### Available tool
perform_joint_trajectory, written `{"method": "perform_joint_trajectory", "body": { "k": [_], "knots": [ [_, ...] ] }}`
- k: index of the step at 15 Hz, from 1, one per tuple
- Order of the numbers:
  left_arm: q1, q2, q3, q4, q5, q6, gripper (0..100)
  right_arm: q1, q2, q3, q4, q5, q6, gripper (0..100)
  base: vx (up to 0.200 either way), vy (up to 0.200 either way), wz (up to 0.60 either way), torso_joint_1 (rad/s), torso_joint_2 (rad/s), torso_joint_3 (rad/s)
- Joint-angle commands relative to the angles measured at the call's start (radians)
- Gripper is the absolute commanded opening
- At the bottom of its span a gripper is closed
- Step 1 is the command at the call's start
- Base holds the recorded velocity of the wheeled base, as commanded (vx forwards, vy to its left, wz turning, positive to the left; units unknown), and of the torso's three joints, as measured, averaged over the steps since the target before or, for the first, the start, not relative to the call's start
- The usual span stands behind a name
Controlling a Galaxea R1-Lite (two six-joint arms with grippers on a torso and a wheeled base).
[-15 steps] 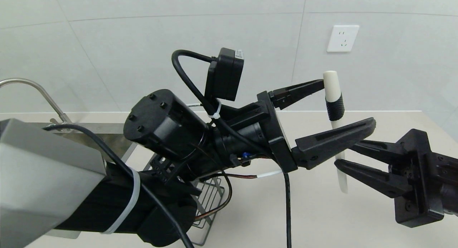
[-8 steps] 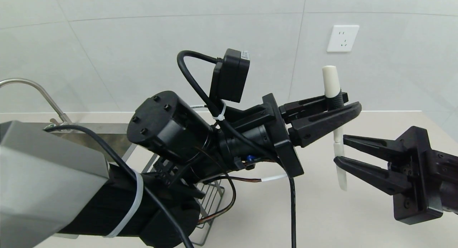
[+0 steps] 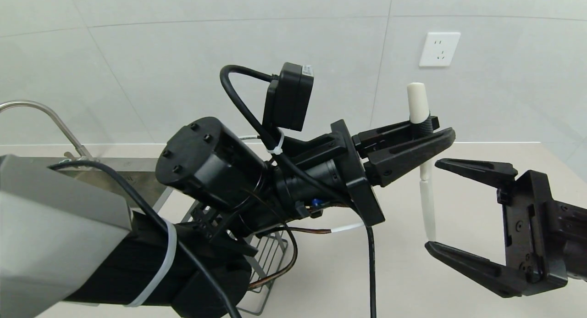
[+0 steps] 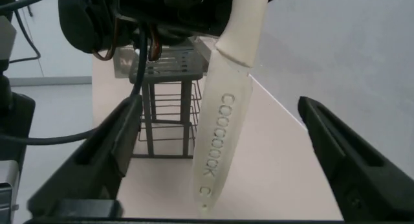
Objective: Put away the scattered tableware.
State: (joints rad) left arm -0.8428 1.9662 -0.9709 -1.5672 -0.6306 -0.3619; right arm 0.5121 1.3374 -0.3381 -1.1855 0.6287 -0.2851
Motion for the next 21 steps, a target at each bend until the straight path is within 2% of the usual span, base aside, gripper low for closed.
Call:
{"method": "perform_joint_trajectory", "body": {
  "k": [1,2,4,5,6,7,8,9,11,12,13,15,16,18,20,21],
  "knots": [
    [0.037,-0.082,0.072,0.061,0.002,0.021,0,-0.066,-0.078,0.060,0.000,-0.004,0.006,100,0.000,0.000,0.00,0.000,0.00,0.000],
    [0.083,-0.151,0.126,0.158,0.002,0.078,0,-0.129,-0.141,0.108,0.000,-0.009,0.007,100,0.000,0.000,0.00,0.000,0.00,0.000],
    [0.169,-0.234,0.178,0.280,0.002,0.239,0,-0.219,-0.308,0.197,0.001,-0.011,0.003,100,0.000,0.000,0.00,0.000,0.00,0.000],
    [0.185,-0.251,0.190,0.294,0.002,0.270,0,-0.251,-0.365,0.215,0.006,-0.014,0.004,0,0.000,0.000,0.00,0.000,0.00,0.000],
    [0.202,-0.273,0.208,0.306,0.002,0.293,0,-0.310,-0.458,0.255,0.011,-0.021,0.006,0,0.000,0.000,0.00,0.000,0.00,0.000],
    [0.212,-0.309,0.228,0.323,0.002,0.296,0,-0.403,-0.610,0.312,0.030,-0.035,0.007,0,0.000,0.000,0.00,0.000,0.00,0.000],
    [0.228,-0.334,0.242,0.335,0.002,0.304,0,-0.460,-0.718,0.338,0.075,-0.040,0.007,0,0.000,0.000,0.00,0.000,0.00,0.000],
    [0.248,-0.355,0.253,0.352,0.002,0.322,0,-0.500,-0.842,0.335,0.172,-0.040,0.009,0,0.000,0.000,0.00,0.000,0.00,0.000],
    [0.309,-0.398,0.267,0.415,0.002,0.403,0,-0.523,-1.152,0.338,0.498,-0.044,0.009,0,0.000,0.000,0.00,0.000,0.00,0.000],
    [0.323,-0.411,0.273,0.440,0.002,0.431,0,-0.523,-1.290,0.338,0.669,-0.076,0.018,0,0.000,0.000,0.00,0.000,0.00,0.000],
    [0.323,-0.415,0.285,0.447,0.006,0.437,0,-0.515,-1.337,0.338,0.788,-0.115,0.037,0,0.000,0.000,0.00,0.000,0.00,0.000],
    [0.326,-0.423,0.296,0.446,0.009,0.454,0,-0.515,-1.337,0.338,0.819,-0.116,0.049,0,0.000,0.000,0.00,0.000,0.00,0.000],
    [0.340,-0.423,0.294,0.446,0.009,0.462,0,-0.514,-1.337,0.338,0.889,-0.081,0.034,0,0.000,0.000,0.00,0.000,0.00,0.000],
    [0.373,-0.457,0.305,0.447,0.008,0.463,0,-0.514,-1.337,0.338,0.906,0.058,0.004,0,0.000,0.000,0.00,0.000,0.00,0.000],
    [0.436,-0.474,0.305,0.447,0.008,0.465,0,-0.514,-1.337,0.338,0.959,0.063,0.009,0,0.000,0.000,0.00,0.000,0.00,0.000],
    [0.458,-0.478,0.307,0.447,0.008,0.472,0,-0.514,-1.337,0.338,1.026,0.003,0.011,0,0.000,0.000,0.00,0.000,0.00,0.000]
  ]
}}
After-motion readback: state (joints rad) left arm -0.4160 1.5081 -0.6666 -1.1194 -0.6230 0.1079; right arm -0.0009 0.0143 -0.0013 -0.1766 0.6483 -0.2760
